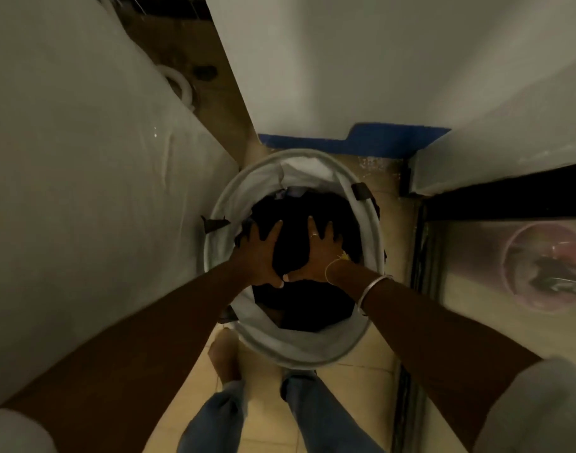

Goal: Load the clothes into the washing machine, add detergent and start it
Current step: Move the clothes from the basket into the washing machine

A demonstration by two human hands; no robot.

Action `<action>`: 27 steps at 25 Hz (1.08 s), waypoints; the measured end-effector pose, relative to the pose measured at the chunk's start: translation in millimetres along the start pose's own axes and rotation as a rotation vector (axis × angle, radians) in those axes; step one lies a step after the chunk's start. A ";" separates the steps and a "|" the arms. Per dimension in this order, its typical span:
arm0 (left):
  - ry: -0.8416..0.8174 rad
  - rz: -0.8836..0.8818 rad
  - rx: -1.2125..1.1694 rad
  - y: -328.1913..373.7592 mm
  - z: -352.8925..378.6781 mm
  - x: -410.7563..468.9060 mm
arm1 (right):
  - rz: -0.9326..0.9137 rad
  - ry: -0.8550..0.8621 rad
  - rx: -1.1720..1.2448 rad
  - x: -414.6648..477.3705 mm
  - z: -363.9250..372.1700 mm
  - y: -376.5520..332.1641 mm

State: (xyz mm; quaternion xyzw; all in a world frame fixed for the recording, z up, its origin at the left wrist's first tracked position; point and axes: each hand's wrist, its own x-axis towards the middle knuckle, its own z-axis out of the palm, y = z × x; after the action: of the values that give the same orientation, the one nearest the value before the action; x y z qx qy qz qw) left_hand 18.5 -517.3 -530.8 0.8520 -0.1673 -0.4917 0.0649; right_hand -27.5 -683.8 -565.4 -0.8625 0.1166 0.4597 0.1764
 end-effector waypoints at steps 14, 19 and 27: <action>-0.055 0.099 -0.041 -3.7 26.1 -12.4 | 0.147 -0.049 0.517 -61.6 -32.0 -5.1; 0.180 0.270 -0.499 21.6 -14.8 -63.1 | 0.156 -0.109 1.247 -134.7 -91.5 -26.6; -0.053 0.336 -0.802 78.8 -128.0 -170.3 | -0.041 0.300 1.811 -224.6 -154.5 -56.6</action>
State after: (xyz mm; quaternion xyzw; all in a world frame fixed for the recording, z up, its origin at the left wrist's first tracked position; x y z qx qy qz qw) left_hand 32.7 -538.5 -305.2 0.7073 -0.1012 -0.5223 0.4656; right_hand -14.3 -687.1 -287.3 -0.4473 0.4388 0.0727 0.7760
